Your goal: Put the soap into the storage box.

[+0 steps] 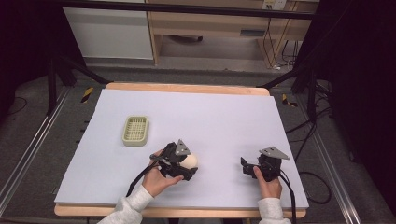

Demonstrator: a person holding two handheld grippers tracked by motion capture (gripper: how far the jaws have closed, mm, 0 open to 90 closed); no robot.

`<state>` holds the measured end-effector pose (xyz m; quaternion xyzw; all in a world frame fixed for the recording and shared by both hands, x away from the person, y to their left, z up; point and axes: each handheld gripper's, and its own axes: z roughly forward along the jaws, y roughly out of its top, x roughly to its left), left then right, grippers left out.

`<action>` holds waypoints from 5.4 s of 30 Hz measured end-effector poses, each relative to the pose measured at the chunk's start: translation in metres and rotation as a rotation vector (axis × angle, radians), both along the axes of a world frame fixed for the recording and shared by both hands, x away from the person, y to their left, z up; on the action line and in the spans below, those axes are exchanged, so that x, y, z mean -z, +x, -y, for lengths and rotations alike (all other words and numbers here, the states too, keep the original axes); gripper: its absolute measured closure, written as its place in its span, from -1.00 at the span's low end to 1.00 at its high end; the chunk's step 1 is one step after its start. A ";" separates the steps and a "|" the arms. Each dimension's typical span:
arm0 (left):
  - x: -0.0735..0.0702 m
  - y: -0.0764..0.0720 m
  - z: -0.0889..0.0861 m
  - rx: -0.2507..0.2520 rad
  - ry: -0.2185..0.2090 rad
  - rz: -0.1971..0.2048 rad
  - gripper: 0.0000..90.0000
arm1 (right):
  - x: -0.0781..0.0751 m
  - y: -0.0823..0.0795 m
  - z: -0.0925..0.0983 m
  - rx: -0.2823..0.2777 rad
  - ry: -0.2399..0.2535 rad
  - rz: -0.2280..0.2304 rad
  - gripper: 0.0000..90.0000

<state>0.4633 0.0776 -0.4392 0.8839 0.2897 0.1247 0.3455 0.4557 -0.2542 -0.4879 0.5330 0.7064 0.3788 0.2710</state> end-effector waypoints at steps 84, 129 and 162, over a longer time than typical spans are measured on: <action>-0.050 0.045 -0.099 -0.217 -0.039 0.029 -0.47 | 0.000 0.000 0.000 0.001 0.004 -0.008 -0.89; -0.044 0.087 -0.141 -0.376 -0.050 0.008 -0.47 | 0.000 0.001 0.000 -0.001 0.004 -0.009 -0.89; -0.044 0.109 -0.153 -0.431 -0.039 0.000 -0.47 | 0.000 0.001 0.000 0.000 0.010 -0.013 -0.89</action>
